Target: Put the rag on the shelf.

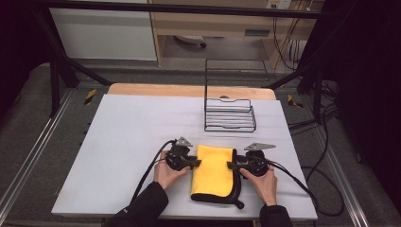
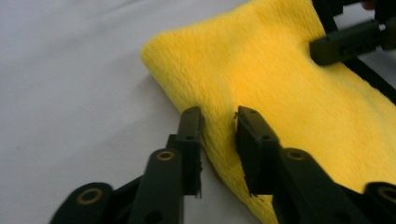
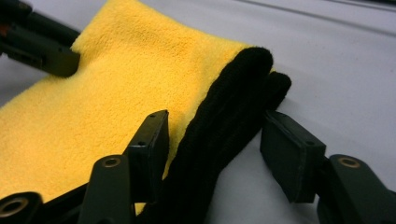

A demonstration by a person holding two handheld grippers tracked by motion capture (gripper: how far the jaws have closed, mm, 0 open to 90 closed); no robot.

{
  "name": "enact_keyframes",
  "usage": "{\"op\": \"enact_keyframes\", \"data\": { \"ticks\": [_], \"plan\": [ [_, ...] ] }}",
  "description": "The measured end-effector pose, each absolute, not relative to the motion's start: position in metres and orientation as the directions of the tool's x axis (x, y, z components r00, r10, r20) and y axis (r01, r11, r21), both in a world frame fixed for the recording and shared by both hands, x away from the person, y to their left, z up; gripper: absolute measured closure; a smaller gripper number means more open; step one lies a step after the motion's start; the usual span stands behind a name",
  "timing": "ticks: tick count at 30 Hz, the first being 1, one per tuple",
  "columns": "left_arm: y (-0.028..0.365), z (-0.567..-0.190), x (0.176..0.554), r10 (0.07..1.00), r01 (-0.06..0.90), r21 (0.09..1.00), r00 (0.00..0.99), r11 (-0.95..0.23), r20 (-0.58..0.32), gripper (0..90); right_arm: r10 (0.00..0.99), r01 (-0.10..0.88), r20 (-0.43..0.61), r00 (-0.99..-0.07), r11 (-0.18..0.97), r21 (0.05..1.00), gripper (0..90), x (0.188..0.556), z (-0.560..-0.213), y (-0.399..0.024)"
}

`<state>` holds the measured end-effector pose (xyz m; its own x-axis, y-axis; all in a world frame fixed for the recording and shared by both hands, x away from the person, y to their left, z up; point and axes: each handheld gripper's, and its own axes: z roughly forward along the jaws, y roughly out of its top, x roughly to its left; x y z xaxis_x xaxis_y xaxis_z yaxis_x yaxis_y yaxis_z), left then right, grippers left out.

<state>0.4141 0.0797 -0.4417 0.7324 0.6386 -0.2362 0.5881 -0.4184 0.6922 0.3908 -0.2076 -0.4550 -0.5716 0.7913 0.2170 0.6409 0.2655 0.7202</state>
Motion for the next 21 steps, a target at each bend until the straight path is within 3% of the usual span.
{"op": "enact_keyframes", "data": {
  "ticks": [2, 5, 12, 21],
  "plan": [
    [0.079, -0.441, 0.420, 0.645, 0.596, 0.703, 0.720, -0.387, -0.255, 64.4, 0.785, 0.625, 0.201, -0.585, 0.279, 0.729, 41.8, 0.390, -0.456, -0.208],
    [0.075, -0.442, 0.426, 0.651, 0.585, 0.699, 0.725, -0.412, -0.223, 64.8, 0.778, 0.617, 0.202, -0.595, 0.281, 0.735, 44.3, 0.388, -0.457, -0.209],
    [0.076, -0.446, 0.429, 0.636, 0.593, 0.684, 0.733, -0.425, -0.240, 78.2, 0.801, 0.622, 0.217, -0.558, 0.231, 0.748, 51.0, 0.397, -0.455, -0.213],
    [0.078, -0.445, 0.427, 0.627, 0.607, 0.655, 0.737, -0.450, -0.253, 80.2, 0.789, 0.671, 0.276, -0.548, 0.218, 0.709, 57.4, 0.388, -0.456, -0.210]
  ]
}}
